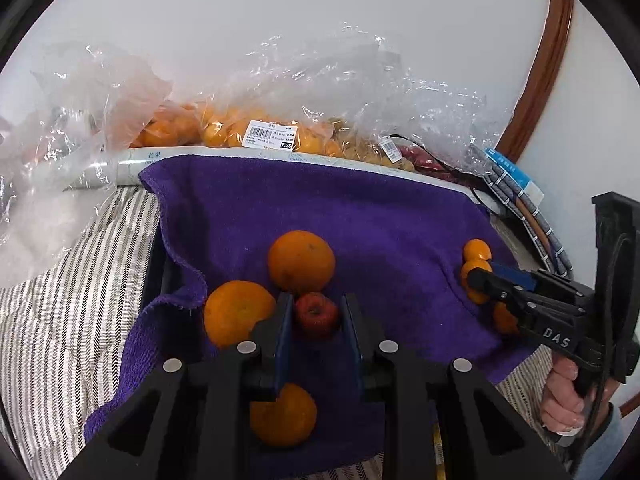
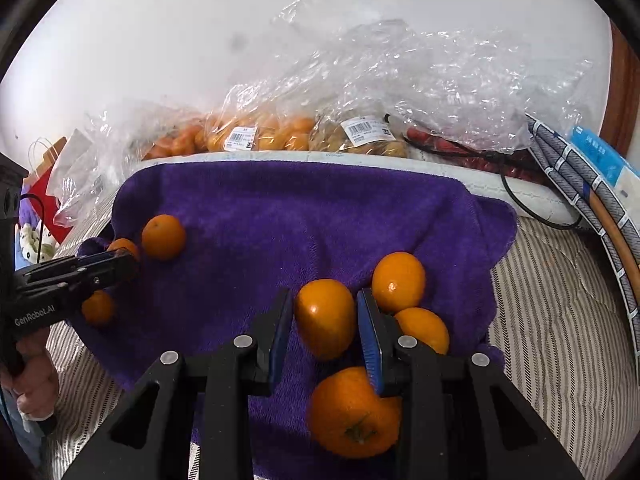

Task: Organize fruits
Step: 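Place the red apple on the towel with the left gripper while the right places the oval fruit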

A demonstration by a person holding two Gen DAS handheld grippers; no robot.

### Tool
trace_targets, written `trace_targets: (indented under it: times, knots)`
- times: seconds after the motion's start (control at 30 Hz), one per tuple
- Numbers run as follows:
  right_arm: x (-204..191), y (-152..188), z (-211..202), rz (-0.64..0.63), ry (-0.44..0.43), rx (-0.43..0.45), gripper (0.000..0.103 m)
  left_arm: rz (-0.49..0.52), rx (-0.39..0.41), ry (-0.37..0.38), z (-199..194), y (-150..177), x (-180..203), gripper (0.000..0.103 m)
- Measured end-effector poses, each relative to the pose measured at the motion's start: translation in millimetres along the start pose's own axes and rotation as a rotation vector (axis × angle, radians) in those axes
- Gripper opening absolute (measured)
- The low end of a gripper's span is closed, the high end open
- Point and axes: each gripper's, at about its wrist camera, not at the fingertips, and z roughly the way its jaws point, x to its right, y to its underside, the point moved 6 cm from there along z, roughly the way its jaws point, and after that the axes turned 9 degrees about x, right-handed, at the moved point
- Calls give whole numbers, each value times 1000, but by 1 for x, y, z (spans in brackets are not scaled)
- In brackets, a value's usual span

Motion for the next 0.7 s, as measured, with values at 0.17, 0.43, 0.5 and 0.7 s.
trace_targets:
  times: [0.17,0.43,0.5,0.7]
  knots:
    - [4,-2,-11,13,6,33,54,9,2,-3,1,1,1,23]
    - [3,-11,-31,18,32,108,65,37,4,-10,1,3,5,23]
    - [4,-13,-38,19,50,133,65,41,3,-10,1,3,6,25]
    - [7,-7,-64,56,95,129,65,15,10,10,-4,1,4,35]
